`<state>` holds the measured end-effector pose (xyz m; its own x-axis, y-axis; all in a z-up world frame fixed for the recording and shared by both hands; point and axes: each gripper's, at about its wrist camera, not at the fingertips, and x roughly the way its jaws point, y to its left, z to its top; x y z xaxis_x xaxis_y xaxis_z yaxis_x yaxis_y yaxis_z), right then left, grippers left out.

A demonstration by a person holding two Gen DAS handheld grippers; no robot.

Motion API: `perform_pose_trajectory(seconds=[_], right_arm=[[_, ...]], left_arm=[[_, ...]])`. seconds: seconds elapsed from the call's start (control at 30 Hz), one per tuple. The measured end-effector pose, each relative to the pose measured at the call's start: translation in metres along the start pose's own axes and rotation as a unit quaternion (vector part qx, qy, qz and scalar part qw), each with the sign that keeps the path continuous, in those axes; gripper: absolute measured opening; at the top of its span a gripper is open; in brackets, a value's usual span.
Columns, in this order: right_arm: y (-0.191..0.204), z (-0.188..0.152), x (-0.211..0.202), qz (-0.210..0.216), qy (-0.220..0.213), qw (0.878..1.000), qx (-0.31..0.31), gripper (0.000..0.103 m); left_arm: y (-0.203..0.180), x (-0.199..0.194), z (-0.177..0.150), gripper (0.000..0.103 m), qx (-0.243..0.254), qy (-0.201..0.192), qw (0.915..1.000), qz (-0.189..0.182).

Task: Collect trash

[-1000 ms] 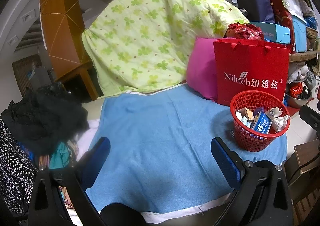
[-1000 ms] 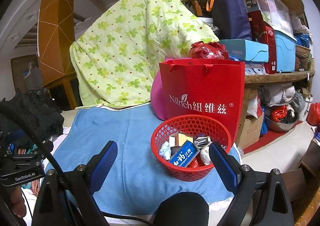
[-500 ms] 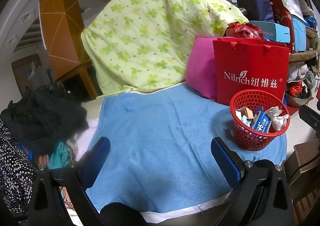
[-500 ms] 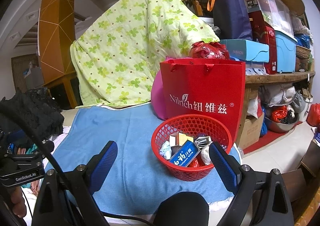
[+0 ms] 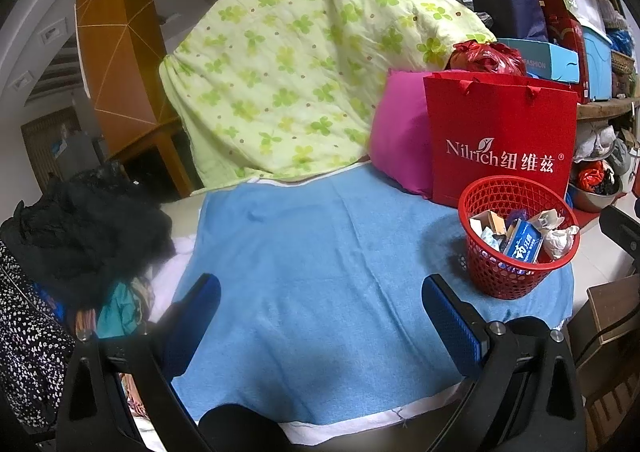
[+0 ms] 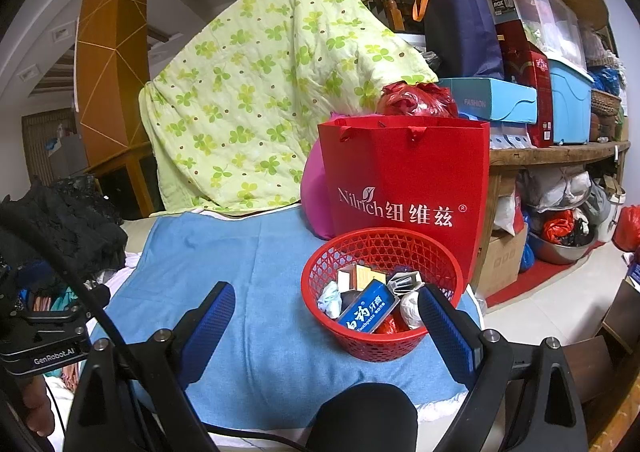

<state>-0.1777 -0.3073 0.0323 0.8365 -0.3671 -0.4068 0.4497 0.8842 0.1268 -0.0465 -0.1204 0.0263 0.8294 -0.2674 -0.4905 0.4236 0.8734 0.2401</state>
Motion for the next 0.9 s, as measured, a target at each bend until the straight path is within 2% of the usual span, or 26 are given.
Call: perform_pose_trajectory(seconds=[0.9], right_arm=[[-0.0086, -0.0031, 0.0039, -0.004, 0.01, 1.0, 0.008, 0.095]], left_arm=[[-0.0075, 0.0069, -0.0022, 0.1, 0.013, 0.008, 0.9999, -0.006]])
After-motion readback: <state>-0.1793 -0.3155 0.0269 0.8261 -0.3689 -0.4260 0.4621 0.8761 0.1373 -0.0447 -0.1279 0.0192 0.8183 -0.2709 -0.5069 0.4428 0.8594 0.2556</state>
